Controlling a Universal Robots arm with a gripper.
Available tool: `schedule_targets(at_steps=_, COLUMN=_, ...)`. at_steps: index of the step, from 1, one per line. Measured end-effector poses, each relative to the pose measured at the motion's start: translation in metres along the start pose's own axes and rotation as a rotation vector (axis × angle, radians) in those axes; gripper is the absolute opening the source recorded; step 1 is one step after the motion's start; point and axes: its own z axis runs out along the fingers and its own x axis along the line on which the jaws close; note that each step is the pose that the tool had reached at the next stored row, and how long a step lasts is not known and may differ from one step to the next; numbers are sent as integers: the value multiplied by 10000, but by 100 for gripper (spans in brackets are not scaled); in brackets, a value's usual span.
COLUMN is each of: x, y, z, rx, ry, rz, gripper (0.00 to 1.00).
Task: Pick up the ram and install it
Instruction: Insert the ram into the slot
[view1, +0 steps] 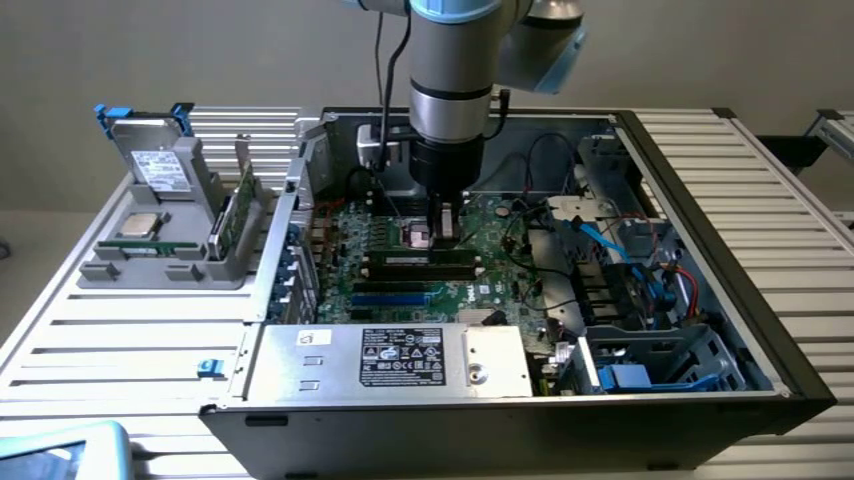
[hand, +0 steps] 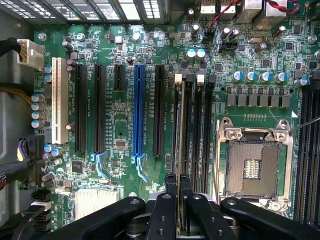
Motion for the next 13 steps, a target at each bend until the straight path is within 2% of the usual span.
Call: schedule_targets(at_steps=13, x=-2, y=-2, z=27, rx=2, ry=0, rz=-34, gripper=14)
